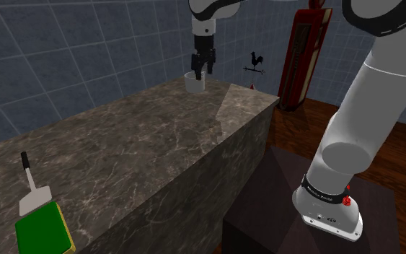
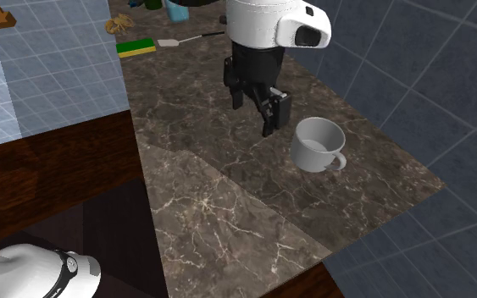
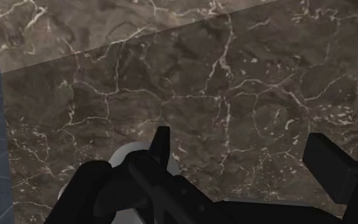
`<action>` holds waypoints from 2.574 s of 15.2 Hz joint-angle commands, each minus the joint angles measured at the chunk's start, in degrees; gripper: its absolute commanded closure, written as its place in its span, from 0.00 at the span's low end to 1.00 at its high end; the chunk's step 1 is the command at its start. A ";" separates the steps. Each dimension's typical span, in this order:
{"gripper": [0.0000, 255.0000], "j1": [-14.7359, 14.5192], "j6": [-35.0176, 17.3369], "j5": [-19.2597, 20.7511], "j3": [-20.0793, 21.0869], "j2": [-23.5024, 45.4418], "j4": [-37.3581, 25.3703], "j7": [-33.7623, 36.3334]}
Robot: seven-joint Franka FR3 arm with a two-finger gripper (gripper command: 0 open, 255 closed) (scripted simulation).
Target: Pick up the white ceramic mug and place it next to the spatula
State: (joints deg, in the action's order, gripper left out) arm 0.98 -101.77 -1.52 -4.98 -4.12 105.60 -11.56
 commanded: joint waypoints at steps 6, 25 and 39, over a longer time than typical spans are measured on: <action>0.00 0.38 2.43 1.60 -0.34 17.20 -19.70 -0.43; 1.00 0.66 -1.40 2.06 -0.50 23.40 -22.11 -0.64; 1.00 0.72 2.51 2.03 -0.52 23.54 -26.16 -0.76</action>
State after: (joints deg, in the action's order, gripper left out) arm 1.71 -99.95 0.52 -5.50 19.34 80.20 -12.32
